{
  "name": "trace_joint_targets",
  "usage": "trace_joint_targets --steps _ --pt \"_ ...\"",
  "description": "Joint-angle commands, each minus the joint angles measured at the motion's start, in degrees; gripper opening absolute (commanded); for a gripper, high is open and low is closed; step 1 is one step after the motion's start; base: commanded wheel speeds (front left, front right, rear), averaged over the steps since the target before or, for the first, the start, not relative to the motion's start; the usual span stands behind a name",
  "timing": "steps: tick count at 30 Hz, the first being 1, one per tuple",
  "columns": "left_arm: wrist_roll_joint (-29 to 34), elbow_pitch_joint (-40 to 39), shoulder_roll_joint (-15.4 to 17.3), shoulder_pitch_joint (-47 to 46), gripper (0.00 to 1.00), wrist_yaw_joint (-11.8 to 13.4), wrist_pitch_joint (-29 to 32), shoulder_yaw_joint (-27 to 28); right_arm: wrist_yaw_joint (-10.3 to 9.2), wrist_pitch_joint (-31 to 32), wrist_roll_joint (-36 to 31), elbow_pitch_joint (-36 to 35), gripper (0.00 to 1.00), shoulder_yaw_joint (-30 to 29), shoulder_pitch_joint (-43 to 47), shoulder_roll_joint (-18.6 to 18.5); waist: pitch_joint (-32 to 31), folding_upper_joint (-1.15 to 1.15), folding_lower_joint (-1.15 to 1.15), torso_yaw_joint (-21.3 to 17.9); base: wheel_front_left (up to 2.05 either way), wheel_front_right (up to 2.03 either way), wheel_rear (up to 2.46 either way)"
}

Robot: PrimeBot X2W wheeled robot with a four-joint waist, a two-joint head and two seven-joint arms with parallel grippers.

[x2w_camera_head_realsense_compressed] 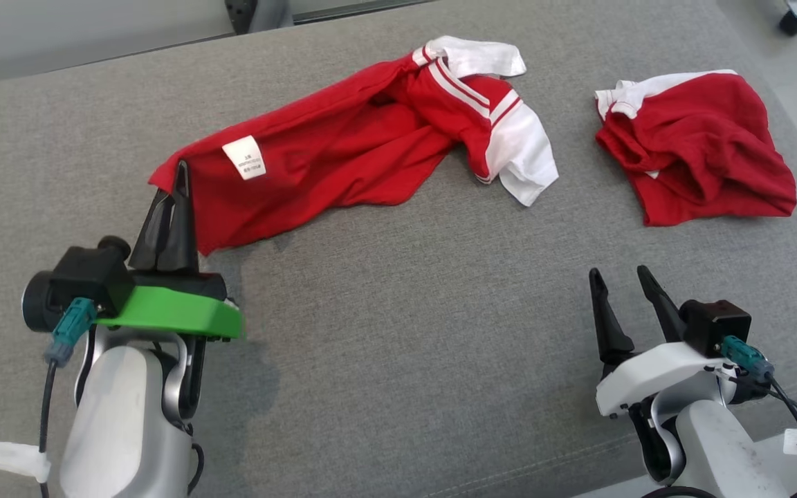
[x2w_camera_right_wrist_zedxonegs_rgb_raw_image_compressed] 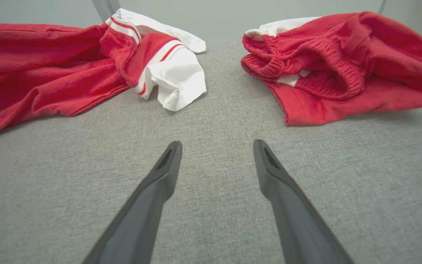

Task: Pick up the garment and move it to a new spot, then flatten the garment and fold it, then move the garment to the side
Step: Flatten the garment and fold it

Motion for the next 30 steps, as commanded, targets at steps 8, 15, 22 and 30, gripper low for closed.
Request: trace_joint_targets --steps 8,15,22,30 --pt "0.8 2.6 3.8 -8.4 0.00 0.0 0.0 -2.7 -0.07 -0.2 -0.2 0.3 1.00 -0.9 0.3 -0.1 -0.1 0.00 0.00 3.9 0.00 0.00 0.00" --pt "2.5 13.0 10.8 -21.5 0.00 0.0 0.0 -3.1 -0.07 -0.2 0.2 -0.5 1.00 0.2 -2.8 -0.1 5.7 0.00 0.00 1.2 0.00 0.00 0.00" --pt "3.1 24.9 16.3 -31.9 0.40 0.0 0.0 -3.0 -0.07 -0.2 1.6 -1.6 1.00 1.3 -4.4 -0.1 10.2 0.00 0.00 -2.9 0.00 0.00 0.00" --pt "1.6 28.6 12.9 -29.4 1.00 3.0 0.0 0.6 -0.07 -0.2 1.4 -2.4 1.00 0.5 -4.5 -0.1 9.8 0.00 0.00 -2.7 0.00 0.00 0.00"
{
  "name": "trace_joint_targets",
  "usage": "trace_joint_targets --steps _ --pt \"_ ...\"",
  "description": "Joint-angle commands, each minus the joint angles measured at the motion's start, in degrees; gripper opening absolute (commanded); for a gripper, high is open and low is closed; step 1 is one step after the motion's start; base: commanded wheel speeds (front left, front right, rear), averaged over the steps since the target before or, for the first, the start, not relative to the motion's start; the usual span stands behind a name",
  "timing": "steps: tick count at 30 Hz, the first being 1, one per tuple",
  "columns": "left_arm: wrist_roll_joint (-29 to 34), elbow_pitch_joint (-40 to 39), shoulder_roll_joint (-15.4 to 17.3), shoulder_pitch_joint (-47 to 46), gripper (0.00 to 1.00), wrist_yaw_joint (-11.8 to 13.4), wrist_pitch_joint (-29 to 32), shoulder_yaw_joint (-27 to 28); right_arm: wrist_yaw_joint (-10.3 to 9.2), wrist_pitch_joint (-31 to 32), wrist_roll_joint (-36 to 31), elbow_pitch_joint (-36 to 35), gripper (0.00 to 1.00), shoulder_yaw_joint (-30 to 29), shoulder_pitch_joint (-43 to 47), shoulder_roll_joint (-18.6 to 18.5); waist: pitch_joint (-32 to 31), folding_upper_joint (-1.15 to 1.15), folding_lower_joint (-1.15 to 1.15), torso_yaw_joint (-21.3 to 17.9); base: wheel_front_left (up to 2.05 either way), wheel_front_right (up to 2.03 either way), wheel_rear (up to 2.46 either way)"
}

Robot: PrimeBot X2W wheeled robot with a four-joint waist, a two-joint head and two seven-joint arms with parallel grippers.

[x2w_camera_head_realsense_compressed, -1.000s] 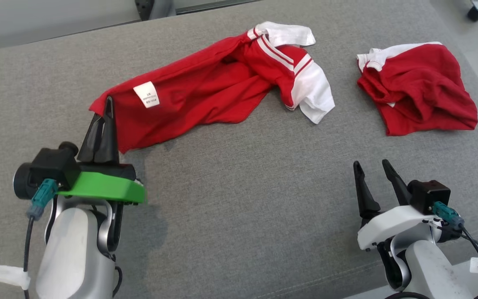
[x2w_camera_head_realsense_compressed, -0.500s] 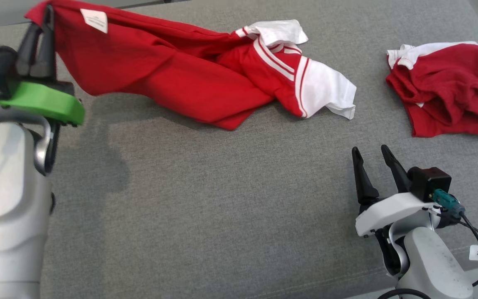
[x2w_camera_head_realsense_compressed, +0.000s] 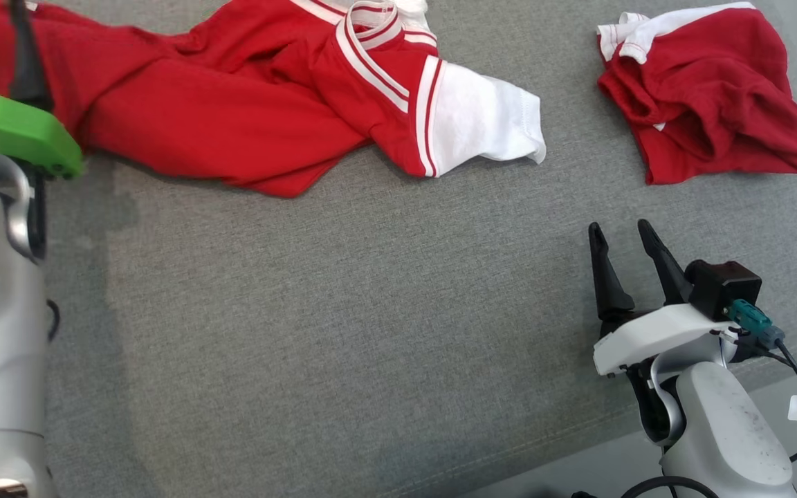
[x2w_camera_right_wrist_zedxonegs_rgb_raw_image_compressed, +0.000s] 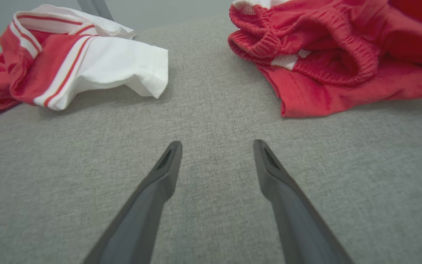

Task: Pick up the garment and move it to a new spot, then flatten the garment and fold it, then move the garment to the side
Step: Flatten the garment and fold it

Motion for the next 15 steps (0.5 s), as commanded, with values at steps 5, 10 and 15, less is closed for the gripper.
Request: trace_joint_targets --steps 5,10,15 --pt "-0.6 -3.9 -4.8 8.5 1.00 0.1 0.0 2.2 -0.07 -0.2 -1.4 -0.2 1.00 -0.7 -0.1 -0.1 -2.3 0.00 0.00 3.0 0.00 0.00 0.00" --pt "0.5 -8.3 -8.7 16.4 1.00 -0.5 0.0 3.4 -0.07 -0.2 -2.4 0.4 1.00 -0.9 0.7 -0.1 -5.8 0.00 0.00 5.5 0.00 0.00 0.00" --pt "1.0 -12.3 -11.5 23.1 1.00 -1.2 0.0 3.9 -0.07 -0.2 -3.1 1.5 1.00 -2.1 1.6 -0.1 -8.6 0.00 0.00 7.8 0.00 0.00 0.00"
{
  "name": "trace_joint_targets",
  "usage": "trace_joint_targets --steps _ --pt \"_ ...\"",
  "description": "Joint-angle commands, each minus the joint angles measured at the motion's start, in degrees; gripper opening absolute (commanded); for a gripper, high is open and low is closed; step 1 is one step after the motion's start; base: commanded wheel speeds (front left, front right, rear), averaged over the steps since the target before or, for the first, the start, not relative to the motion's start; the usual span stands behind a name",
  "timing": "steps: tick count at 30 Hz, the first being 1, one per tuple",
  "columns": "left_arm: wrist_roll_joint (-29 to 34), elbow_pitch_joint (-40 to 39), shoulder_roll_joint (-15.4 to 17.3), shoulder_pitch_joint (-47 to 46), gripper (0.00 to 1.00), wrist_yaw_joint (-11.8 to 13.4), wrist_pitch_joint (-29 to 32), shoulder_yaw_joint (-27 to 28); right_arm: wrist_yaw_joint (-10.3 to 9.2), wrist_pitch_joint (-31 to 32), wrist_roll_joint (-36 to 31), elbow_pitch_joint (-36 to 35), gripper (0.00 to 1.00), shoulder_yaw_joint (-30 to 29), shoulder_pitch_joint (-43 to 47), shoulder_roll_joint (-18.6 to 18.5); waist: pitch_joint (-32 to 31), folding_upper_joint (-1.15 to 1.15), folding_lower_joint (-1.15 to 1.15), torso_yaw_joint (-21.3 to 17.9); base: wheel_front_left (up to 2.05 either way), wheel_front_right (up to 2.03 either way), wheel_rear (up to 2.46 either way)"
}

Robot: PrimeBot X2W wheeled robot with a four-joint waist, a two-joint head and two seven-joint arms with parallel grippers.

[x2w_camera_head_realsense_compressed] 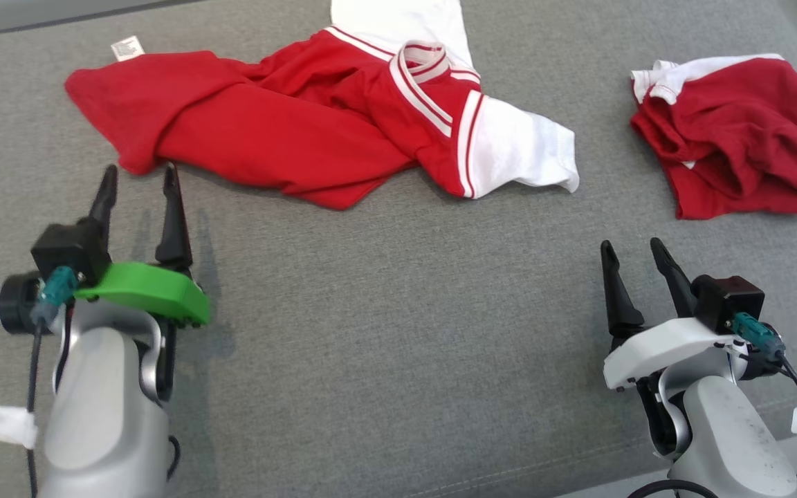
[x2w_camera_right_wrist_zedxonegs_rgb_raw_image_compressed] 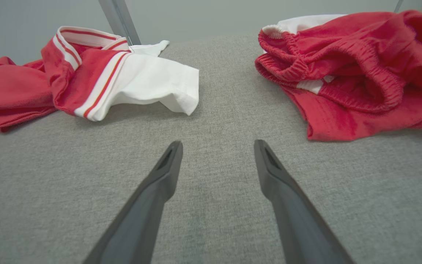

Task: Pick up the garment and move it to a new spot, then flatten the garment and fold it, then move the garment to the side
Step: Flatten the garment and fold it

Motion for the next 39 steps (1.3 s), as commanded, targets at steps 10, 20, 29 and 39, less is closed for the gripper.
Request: trace_joint_targets --steps 10,20,29,39 --pt "-0.1 -8.6 -2.9 16.3 1.00 -1.1 0.0 -1.1 -0.07 -0.2 -0.5 2.5 1.00 -2.2 2.1 -0.2 -10.2 0.00 -0.01 8.7 0.00 0.00 0.00" --pt "-1.5 -13.4 -3.0 29.9 1.00 -0.2 0.0 0.2 -0.07 -0.2 -0.3 4.5 1.00 -2.6 6.3 -0.2 -17.4 0.00 -0.01 9.5 0.00 0.00 0.00" --pt "-3.0 -14.4 -3.0 30.0 1.00 0.2 0.0 -2.1 -0.07 -0.2 -3.2 4.5 1.00 -5.0 4.0 -0.2 -12.7 0.00 -0.01 11.7 0.00 0.00 0.00" --pt "-3.2 -14.5 -3.0 25.3 1.00 0.1 0.0 -4.2 -0.07 -0.2 -8.4 10.6 1.00 -9.1 -5.9 -1.6 -3.8 0.00 -0.01 15.3 0.00 0.00 0.00"
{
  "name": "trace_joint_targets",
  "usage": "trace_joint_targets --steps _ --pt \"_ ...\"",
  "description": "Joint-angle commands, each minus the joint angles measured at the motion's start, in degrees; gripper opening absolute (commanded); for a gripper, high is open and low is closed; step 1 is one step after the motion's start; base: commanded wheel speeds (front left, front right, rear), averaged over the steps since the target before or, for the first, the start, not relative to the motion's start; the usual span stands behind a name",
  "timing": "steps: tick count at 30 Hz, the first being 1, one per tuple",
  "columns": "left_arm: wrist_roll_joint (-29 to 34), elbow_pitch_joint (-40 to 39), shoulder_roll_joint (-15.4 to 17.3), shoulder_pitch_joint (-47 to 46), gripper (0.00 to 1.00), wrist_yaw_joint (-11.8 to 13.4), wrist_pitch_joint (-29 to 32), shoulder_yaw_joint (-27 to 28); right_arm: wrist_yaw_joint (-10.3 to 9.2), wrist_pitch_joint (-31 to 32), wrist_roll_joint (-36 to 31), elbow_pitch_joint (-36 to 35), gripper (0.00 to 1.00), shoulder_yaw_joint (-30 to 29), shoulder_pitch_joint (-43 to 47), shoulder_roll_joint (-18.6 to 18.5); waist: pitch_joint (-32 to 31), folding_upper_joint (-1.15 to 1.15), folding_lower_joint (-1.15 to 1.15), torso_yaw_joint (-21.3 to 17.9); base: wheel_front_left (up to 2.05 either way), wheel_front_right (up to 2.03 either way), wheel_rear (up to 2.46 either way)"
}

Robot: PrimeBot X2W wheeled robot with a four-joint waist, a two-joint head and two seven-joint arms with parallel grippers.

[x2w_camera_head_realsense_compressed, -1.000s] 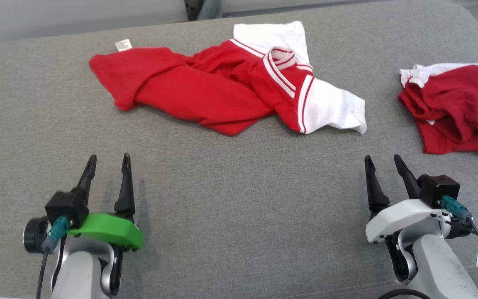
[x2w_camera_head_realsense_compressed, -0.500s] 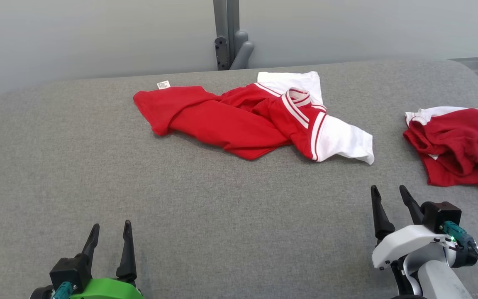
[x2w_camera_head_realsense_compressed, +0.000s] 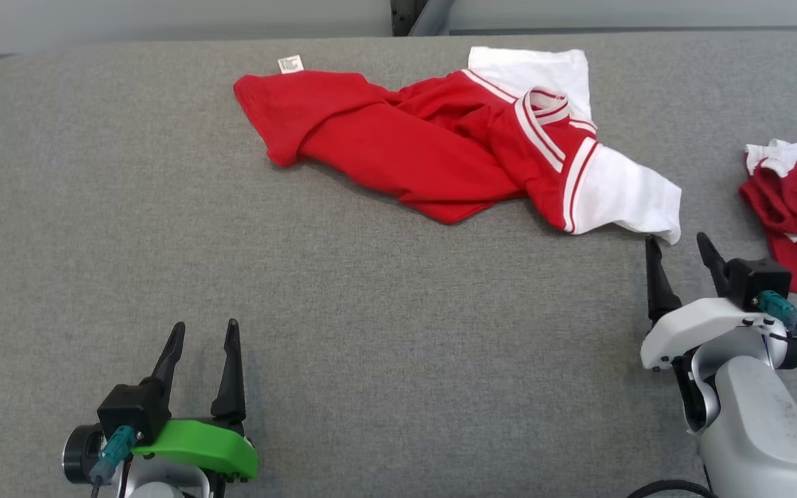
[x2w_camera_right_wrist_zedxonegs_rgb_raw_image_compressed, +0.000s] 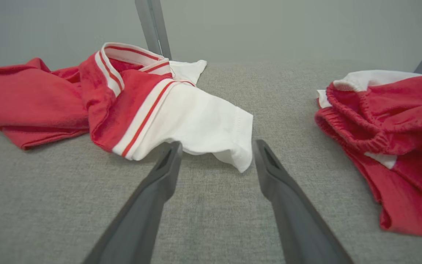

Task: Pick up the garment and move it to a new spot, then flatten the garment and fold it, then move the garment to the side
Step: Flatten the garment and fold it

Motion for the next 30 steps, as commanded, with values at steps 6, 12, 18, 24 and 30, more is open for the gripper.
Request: trace_joint_targets --steps 6,12,18,24,30 --pt "-0.8 0.0 0.1 -2.5 1.00 0.0 0.0 -0.8 -0.07 -0.1 -2.0 2.9 1.00 -1.5 -2.8 -1.1 4.9 0.00 0.00 3.5 0.00 0.00 0.00" --pt "-1.2 0.0 0.1 -3.6 1.00 0.2 0.0 -1.0 -0.07 -0.2 -5.3 4.6 1.00 -2.5 -5.1 -2.2 6.1 0.00 0.00 4.1 0.00 0.00 0.00" --pt "-1.2 0.0 0.1 -4.3 1.00 0.0 0.0 -1.0 -0.07 -0.2 -8.7 4.5 1.00 -3.8 -7.3 -2.7 6.8 0.00 0.00 4.2 0.00 0.00 0.00" --pt "-1.6 -0.2 0.1 -4.7 1.00 -0.4 0.0 -1.6 -0.07 -0.1 -11.7 3.3 1.00 -4.4 -8.3 -3.1 7.2 0.00 0.00 4.3 0.00 0.00 0.00" --pt "-2.2 1.2 0.1 -4.8 1.00 -0.4 0.0 -2.2 -0.07 -0.2 -13.1 2.3 1.00 -3.0 -7.1 -2.7 7.1 0.00 0.00 4.6 0.00 0.00 0.00"
